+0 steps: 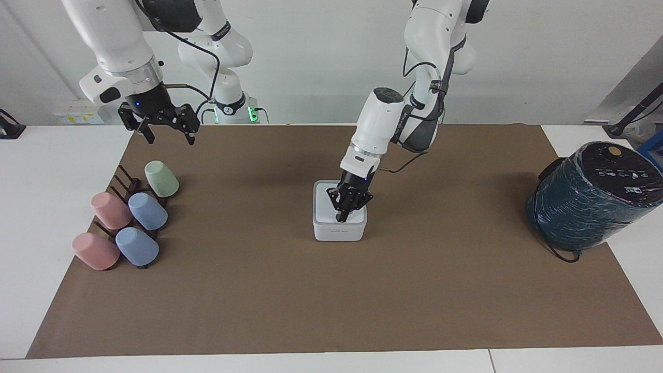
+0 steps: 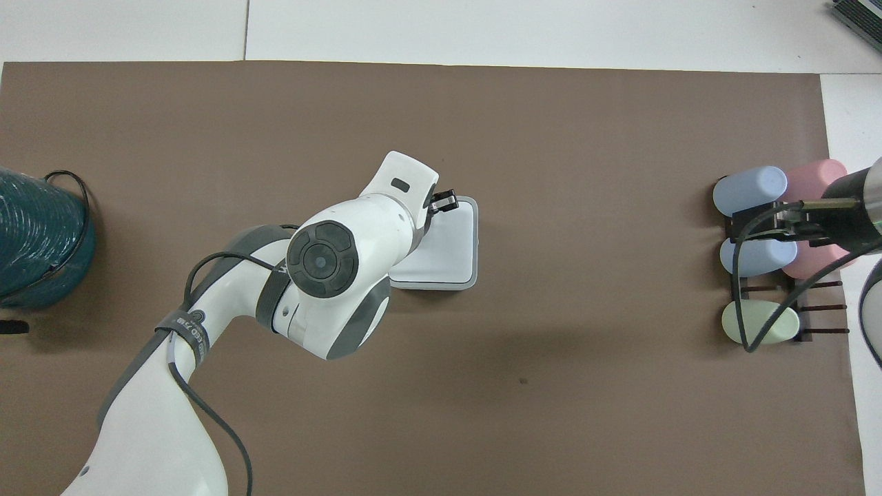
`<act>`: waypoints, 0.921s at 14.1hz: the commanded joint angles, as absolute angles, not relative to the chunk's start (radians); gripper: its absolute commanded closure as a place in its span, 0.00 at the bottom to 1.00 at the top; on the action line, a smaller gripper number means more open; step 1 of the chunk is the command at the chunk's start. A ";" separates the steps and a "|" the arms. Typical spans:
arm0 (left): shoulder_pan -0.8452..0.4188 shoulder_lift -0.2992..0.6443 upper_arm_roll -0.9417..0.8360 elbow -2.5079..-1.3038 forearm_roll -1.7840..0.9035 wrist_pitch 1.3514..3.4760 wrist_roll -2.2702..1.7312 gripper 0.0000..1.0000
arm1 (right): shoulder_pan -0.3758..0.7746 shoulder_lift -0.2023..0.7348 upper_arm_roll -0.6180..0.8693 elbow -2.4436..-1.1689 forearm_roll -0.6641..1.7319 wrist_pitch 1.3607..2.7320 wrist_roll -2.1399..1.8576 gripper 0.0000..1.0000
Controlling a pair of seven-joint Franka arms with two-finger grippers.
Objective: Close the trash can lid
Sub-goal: 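Push the lid down toward the can opening with the left gripper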
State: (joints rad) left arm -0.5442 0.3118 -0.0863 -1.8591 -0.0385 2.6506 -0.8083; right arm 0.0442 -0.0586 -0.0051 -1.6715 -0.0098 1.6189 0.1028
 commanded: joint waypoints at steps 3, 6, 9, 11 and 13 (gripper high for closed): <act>-0.551 0.331 -0.080 -1.738 -0.051 2.432 -0.801 0.85 | 0.032 -0.071 -0.002 -1.684 0.009 1.618 0.112 0.00; -0.549 0.310 -0.075 -1.733 -0.051 2.384 -0.799 0.85 | 0.032 -0.071 -0.002 -1.684 0.009 1.618 0.112 0.00; -0.528 0.259 -0.075 -1.726 -0.051 2.295 -0.792 0.85 | 0.032 -0.071 -0.002 -1.684 0.009 1.618 0.112 0.00; -0.502 0.229 -0.072 -1.694 -0.051 2.177 -0.746 0.85 | 0.034 -0.071 -0.002 -1.684 0.009 1.618 0.112 0.00; -0.450 0.227 -0.077 -1.608 -0.052 1.997 -0.666 0.85 | 0.034 -0.071 -0.002 -1.684 0.009 1.618 0.112 0.00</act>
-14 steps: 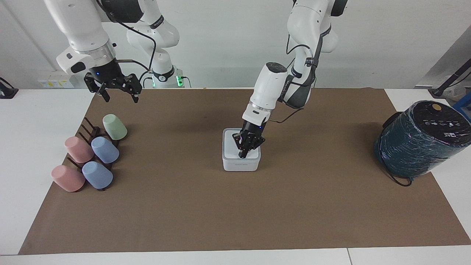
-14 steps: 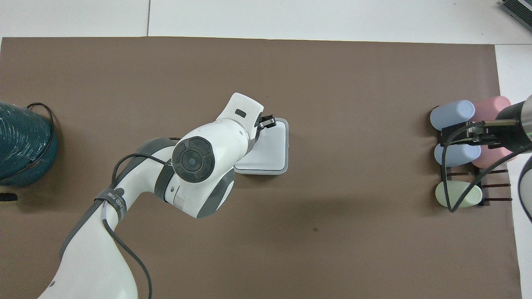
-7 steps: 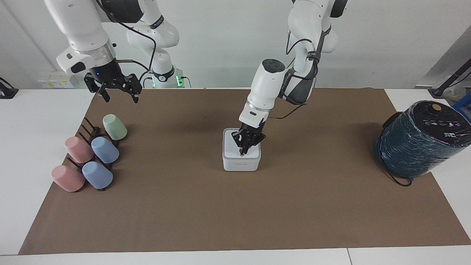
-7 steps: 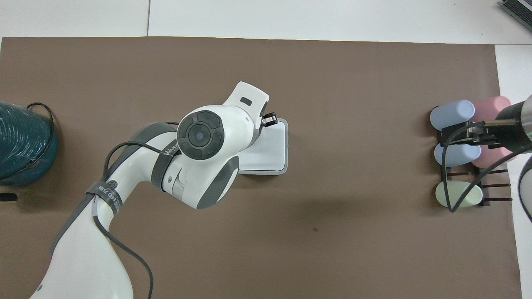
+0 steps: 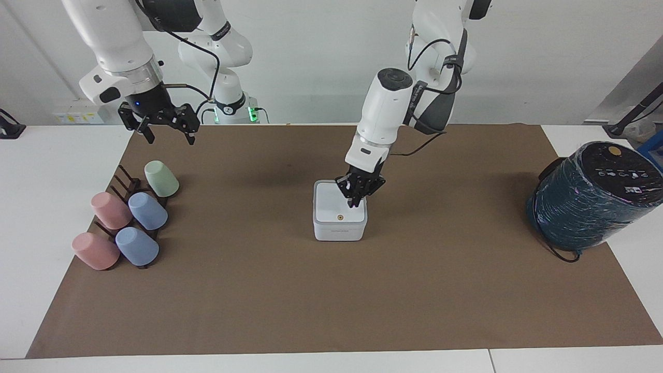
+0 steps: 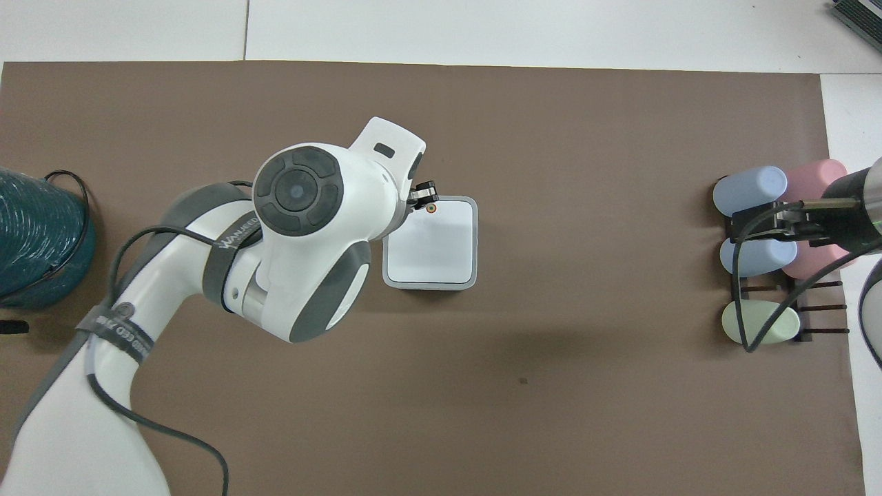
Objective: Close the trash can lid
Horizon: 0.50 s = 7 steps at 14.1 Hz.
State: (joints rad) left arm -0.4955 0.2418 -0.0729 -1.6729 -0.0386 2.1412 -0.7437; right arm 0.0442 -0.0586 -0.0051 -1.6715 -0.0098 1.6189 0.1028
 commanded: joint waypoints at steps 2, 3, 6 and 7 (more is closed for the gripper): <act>-0.387 0.204 -0.077 -1.556 -0.052 1.864 -0.580 0.84 | 0.034 -0.071 -0.002 -1.684 0.009 1.618 0.112 0.00; -0.339 0.171 -0.083 -1.555 -0.054 1.818 -0.531 0.84 | 0.032 -0.071 -0.002 -1.684 0.009 1.618 0.112 0.00; -0.215 0.056 -0.071 -1.555 -0.075 1.662 -0.303 0.83 | 0.032 -0.071 -0.002 -1.684 0.009 1.618 0.112 0.00; -0.172 0.032 -0.069 -1.555 -0.074 1.619 -0.232 0.83 | 0.032 -0.071 -0.002 -1.684 0.009 1.618 0.112 0.00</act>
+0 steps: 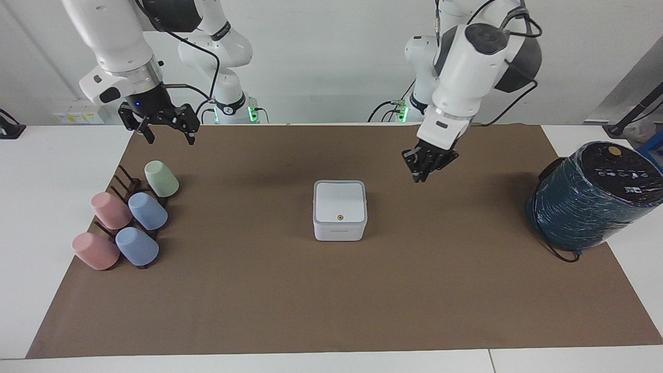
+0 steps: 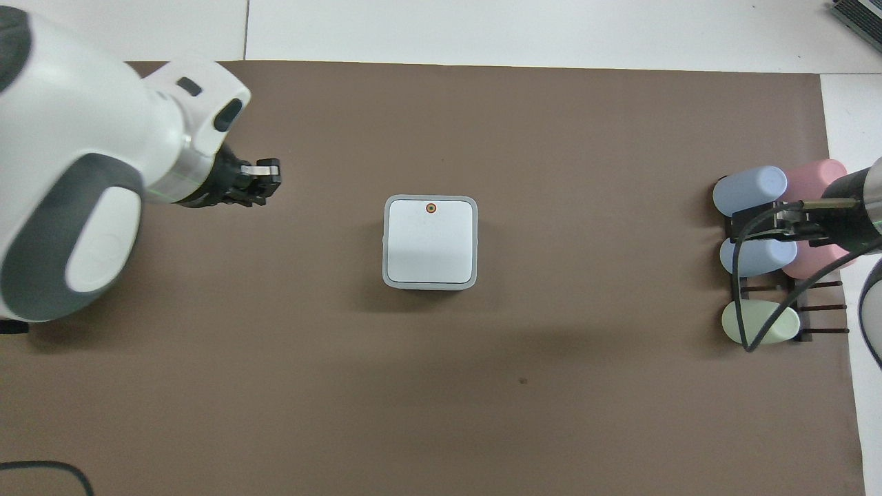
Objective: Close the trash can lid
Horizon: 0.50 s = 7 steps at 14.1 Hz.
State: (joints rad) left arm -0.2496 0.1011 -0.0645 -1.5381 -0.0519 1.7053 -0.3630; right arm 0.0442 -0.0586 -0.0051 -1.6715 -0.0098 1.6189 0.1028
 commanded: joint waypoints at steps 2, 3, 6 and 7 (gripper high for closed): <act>-0.086 -0.003 -0.069 -1.555 -0.074 1.554 -0.114 0.80 | 0.034 -0.071 -0.002 -1.684 0.009 1.618 0.112 0.00; -0.062 -0.014 -0.072 -1.558 -0.071 1.527 -0.085 0.77 | 0.032 -0.071 -0.002 -1.684 0.009 1.618 0.112 0.00; -0.023 -0.028 -0.068 -1.577 -0.066 1.502 -0.052 0.41 | 0.032 -0.071 -0.002 -1.684 0.009 1.618 0.112 0.00; -0.023 -0.028 -0.067 -1.577 -0.064 1.511 -0.055 0.09 | 0.032 -0.071 -0.002 -1.684 0.009 1.618 0.112 0.00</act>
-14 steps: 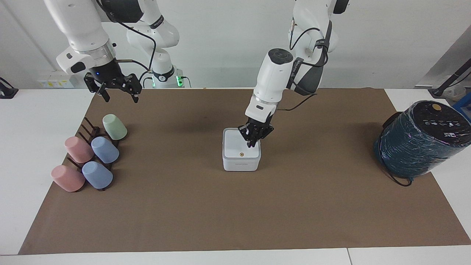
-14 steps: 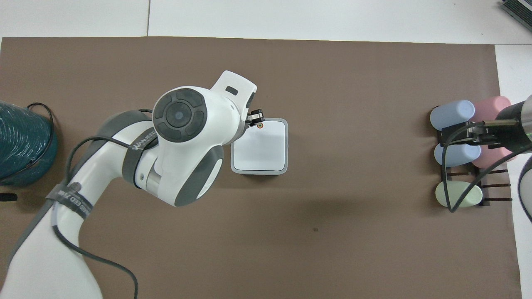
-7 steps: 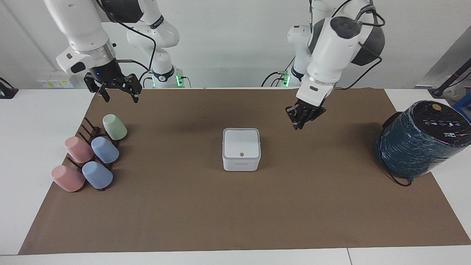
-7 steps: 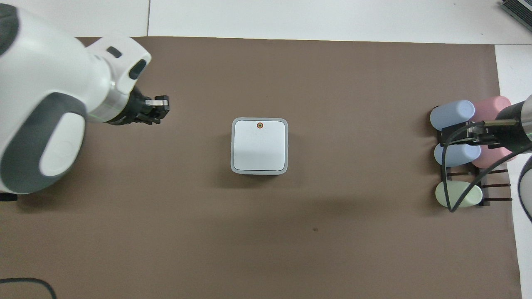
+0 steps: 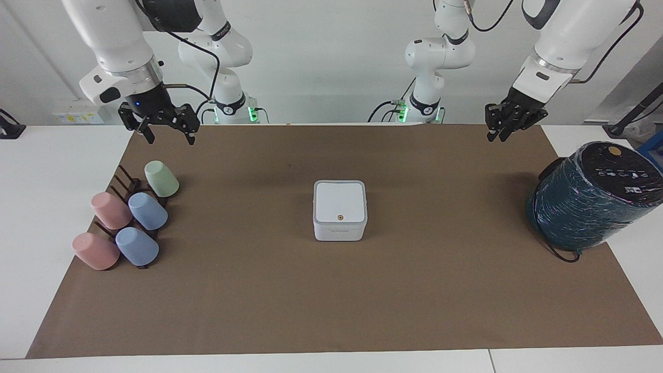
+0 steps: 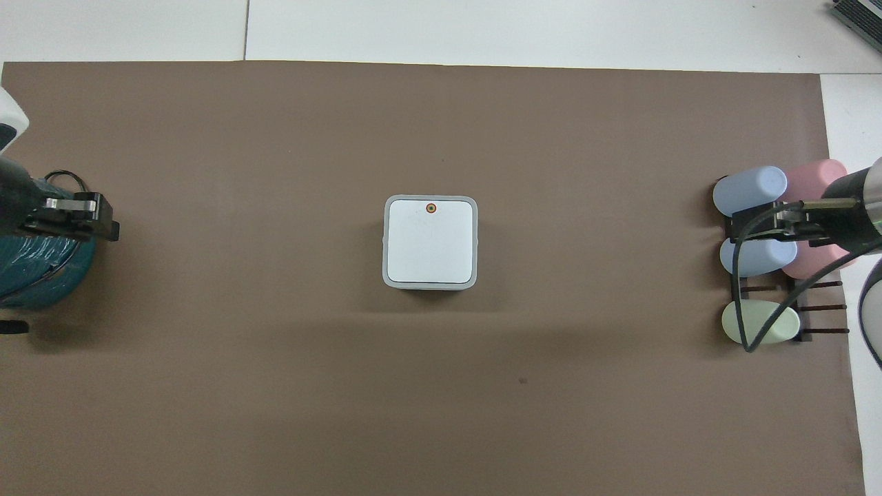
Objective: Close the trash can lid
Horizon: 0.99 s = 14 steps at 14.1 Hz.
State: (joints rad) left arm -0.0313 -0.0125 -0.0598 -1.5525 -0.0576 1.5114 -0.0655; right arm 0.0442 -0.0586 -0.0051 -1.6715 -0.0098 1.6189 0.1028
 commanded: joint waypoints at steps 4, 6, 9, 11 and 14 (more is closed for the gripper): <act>-0.028 -0.025 -0.069 -1.565 -0.020 1.531 -0.051 0.00 | 0.032 -0.071 -0.002 -1.684 0.009 1.618 0.112 0.00; -0.034 -0.025 -0.069 -1.563 -0.006 1.546 -0.051 0.00 | 0.034 -0.071 -0.002 -1.684 0.009 1.618 0.112 0.00; -0.037 -0.026 -0.075 -1.563 -0.008 1.586 -0.048 0.00 | 0.034 -0.071 -0.002 -1.684 0.009 1.618 0.112 0.00; -0.037 -0.026 -0.077 -1.565 -0.009 1.617 -0.048 0.00 | 0.034 -0.071 -0.002 -1.684 0.009 1.618 0.112 0.00; -0.037 -0.026 -0.077 -1.566 -0.011 1.626 -0.046 0.00 | 0.032 -0.071 -0.002 -1.684 0.009 1.618 0.112 0.00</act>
